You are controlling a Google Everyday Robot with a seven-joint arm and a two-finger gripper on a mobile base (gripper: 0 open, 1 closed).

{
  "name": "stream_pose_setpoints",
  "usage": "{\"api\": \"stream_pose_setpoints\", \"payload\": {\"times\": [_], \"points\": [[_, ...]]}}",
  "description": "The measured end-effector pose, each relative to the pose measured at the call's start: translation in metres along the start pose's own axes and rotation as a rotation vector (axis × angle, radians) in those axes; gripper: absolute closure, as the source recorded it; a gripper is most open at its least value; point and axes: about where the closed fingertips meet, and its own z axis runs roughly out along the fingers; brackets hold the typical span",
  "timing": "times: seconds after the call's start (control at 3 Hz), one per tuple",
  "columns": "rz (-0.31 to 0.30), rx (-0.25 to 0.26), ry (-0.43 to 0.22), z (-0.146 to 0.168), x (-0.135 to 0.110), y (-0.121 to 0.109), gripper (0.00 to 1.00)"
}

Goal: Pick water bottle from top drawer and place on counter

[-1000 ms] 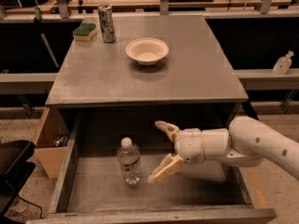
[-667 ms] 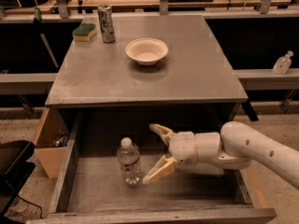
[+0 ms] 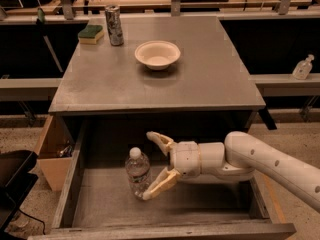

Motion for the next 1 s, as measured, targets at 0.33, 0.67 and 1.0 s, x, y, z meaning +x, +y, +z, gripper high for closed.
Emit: {"api": "stream_pose_setpoints", "payload": {"times": [0.33, 0.67, 1.0], "points": [[0.006, -0.032, -0.005, 0.015, 0.001, 0.005, 0.0], [0.005, -0.073, 0.01, 0.034, 0.007, 0.012, 0.18], [0.009, -0.1, 0.002, 0.047, 0.011, 0.018, 0.49]]}}
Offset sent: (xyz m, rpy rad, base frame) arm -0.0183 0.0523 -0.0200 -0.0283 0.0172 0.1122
